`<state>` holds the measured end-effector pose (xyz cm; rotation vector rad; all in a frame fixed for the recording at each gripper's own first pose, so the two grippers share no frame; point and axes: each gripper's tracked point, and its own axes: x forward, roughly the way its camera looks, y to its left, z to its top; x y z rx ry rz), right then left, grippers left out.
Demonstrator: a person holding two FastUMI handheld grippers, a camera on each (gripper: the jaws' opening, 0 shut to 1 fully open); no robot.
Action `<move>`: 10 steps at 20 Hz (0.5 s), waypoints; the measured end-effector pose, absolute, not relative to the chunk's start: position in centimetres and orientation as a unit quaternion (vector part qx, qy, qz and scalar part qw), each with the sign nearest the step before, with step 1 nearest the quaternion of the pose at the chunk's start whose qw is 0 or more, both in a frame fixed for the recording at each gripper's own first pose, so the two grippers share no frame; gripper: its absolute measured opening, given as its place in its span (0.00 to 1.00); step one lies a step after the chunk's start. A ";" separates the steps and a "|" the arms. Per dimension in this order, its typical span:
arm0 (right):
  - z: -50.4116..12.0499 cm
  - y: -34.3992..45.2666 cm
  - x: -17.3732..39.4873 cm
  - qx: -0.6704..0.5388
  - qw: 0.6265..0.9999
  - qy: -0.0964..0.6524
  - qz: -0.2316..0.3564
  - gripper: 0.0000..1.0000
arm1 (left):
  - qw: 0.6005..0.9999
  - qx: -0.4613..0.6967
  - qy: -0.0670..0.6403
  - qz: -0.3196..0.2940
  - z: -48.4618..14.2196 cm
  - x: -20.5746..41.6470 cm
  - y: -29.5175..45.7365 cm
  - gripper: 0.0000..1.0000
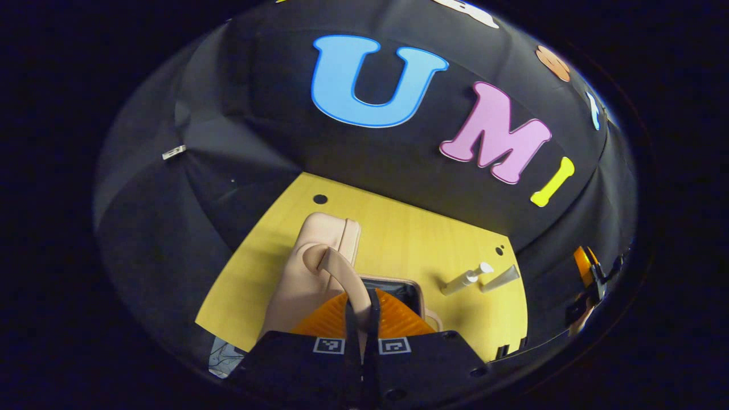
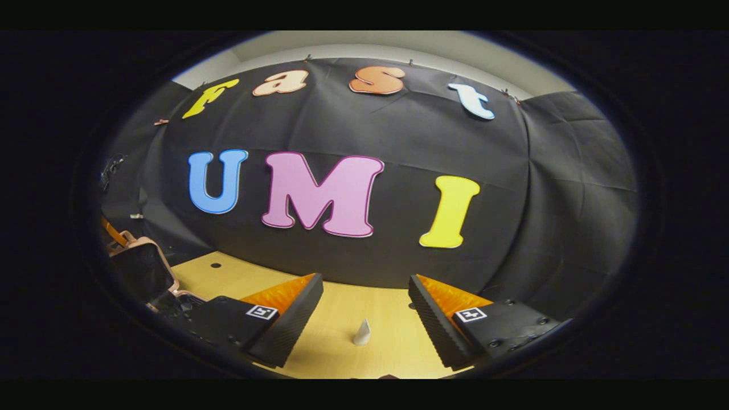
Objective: First open the suitcase, pack the skin care products into it, and then close the suitcase.
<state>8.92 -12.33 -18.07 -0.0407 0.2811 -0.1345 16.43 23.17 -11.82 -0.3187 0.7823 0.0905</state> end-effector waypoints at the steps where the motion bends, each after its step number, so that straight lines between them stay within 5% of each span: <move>1: -17.9 -11.9 9.0 -0.020 0.988 0.140 -0.064 0.96 | 0.911 -0.155 0.377 0.061 -12.2 16.3 25.2 0.07; 10: -18.0 -11.2 8.0 -0.043 0.981 0.170 -0.081 0.96 | 0.873 -0.175 0.406 0.205 -22.3 13.6 43.8 0.07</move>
